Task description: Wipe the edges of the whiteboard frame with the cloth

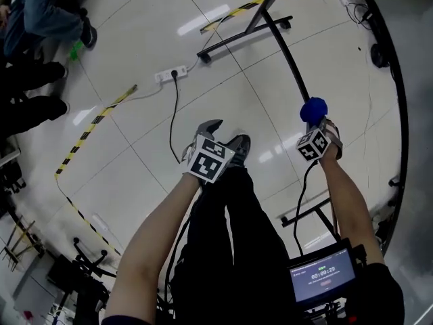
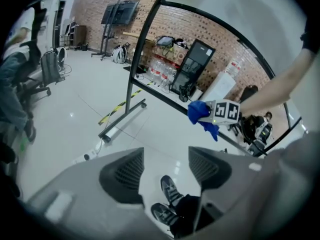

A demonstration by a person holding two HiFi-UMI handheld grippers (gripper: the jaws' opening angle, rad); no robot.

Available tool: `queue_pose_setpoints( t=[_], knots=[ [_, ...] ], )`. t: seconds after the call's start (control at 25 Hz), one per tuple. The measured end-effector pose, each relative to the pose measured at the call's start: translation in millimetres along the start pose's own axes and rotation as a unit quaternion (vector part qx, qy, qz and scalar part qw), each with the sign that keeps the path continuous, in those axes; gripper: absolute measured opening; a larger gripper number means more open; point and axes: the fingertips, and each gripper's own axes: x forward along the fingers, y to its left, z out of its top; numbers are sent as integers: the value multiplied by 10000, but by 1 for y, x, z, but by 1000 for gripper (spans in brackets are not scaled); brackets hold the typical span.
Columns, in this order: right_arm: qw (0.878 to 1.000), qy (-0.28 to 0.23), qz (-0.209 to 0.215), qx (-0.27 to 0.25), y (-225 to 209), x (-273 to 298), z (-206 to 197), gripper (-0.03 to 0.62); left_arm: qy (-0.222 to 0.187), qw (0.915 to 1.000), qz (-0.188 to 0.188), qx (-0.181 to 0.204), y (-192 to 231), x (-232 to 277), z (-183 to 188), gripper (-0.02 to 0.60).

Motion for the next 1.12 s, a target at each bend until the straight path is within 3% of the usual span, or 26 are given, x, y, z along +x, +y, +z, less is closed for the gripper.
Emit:
queue_pose_setpoints(
  t=[0.2,0.48,0.88,1.12],
  knots=[
    [9986,-256,-23,-461,-10,9,37,98,-23,10000,26,39,-3,4,16,279],
    [9901,-246,-96,-1380,-20,15,61,97,-41,10000,44,-36,-5,9,25,279],
    [9820,-308,24,-1864,-44,28,112,98,-130,9993,-167,295,5,27,53,279],
    [9798,-219,-36,-1990,-61,41,132,98,-168,9992,-338,130,19,33,67,279]
  ],
)
